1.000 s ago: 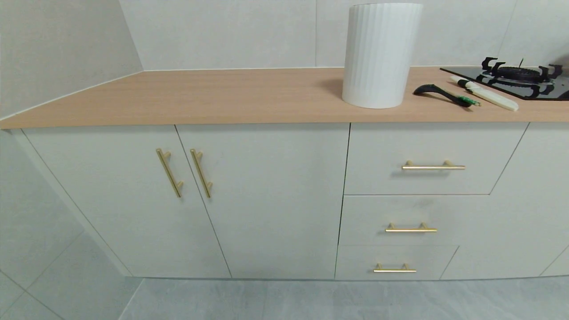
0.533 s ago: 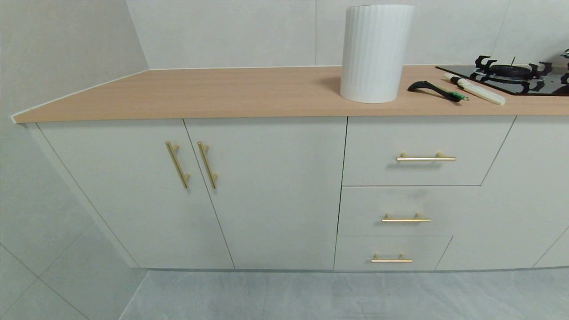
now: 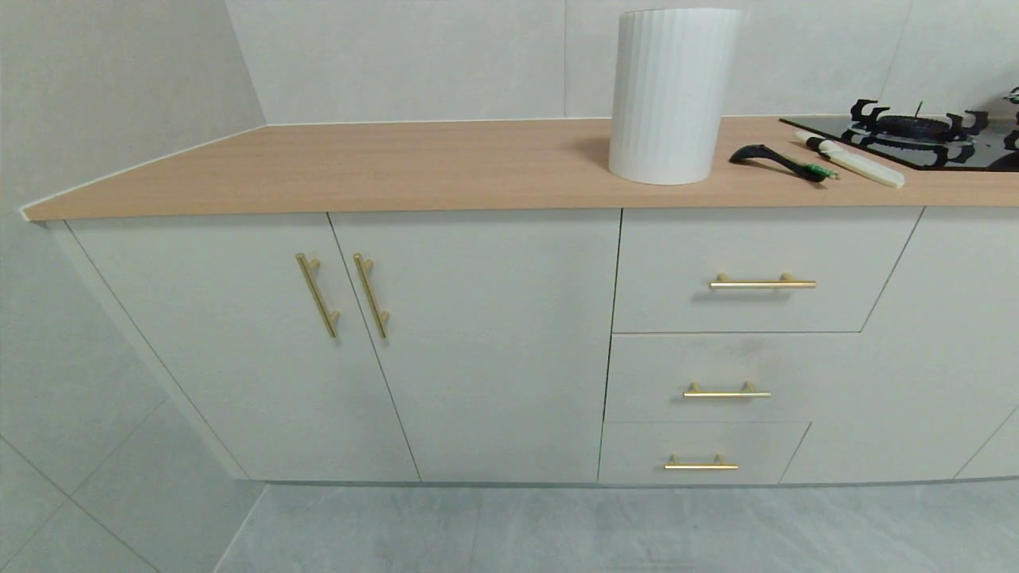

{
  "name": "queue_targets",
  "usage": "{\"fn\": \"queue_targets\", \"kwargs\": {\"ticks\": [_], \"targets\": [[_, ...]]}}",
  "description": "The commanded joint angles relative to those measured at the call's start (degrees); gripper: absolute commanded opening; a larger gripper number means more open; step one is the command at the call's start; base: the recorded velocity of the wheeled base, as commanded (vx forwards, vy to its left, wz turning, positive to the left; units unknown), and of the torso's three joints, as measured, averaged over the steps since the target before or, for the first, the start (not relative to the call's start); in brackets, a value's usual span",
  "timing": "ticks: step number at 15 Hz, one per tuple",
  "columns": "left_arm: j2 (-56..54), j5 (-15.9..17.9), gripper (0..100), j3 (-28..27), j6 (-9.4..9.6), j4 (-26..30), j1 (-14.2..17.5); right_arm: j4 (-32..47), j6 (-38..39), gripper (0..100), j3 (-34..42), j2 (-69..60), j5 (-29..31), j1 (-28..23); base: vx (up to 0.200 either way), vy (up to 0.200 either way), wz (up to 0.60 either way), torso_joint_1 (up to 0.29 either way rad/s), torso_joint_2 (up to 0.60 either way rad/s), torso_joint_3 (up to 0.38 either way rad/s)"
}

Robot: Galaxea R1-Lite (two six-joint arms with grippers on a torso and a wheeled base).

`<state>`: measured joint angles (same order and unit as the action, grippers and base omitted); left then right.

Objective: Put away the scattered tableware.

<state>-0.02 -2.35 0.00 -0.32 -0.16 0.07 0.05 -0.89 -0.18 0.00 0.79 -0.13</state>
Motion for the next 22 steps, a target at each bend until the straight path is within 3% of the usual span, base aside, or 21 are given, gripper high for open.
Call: {"fn": "queue_targets", "kwargs": {"ticks": [1, 4, 8, 12, 16, 18, 22], "targets": [[0.0, 0.0, 100, 0.0, -0.03, 0.0, 0.0, -0.3, -0.3, 100, -0.2, 0.0, 0.0, 0.0, 0.000, 0.000, 0.00, 0.000, 0.00, 0.000], [0.0, 0.0, 100, 0.0, -0.03, 0.0, 0.0, 0.7, 0.9, 100, -8.5, 5.1, -4.7, 1.2, 0.000, 0.000, 0.00, 0.000, 0.00, 0.000], [0.0, 0.0, 100, 0.0, -0.03, 0.0, 0.0, 0.4, 0.8, 100, -14.8, 28.3, -12.0, 1.8, 0.000, 0.000, 0.00, 0.000, 0.00, 0.000], [0.0, 0.0, 100, 0.0, -0.03, 0.0, 0.0, -0.8, 1.0, 100, -25.5, 56.5, -12.2, 4.2, 0.000, 0.000, 0.00, 0.000, 0.00, 0.000], [0.0, 0.0, 100, 0.0, -0.03, 0.0, 0.0, -15.3, 0.9, 100, -33.9, 84.6, -11.0, 5.8, 0.000, 0.000, 0.00, 0.000, 0.00, 0.000], [0.0, 0.0, 100, 0.0, -0.03, 0.0, 0.0, -19.3, 0.8, 100, -39.2, 95.0, -8.6, 5.8, 0.000, 0.000, 0.00, 0.000, 0.00, 0.000], [0.0, 0.0, 100, 0.0, -0.03, 0.0, 0.0, -19.6, 0.7, 100, -49.3, 108.6, -8.3, 5.8, 0.000, 0.000, 0.00, 0.000, 0.00, 0.000]]}}
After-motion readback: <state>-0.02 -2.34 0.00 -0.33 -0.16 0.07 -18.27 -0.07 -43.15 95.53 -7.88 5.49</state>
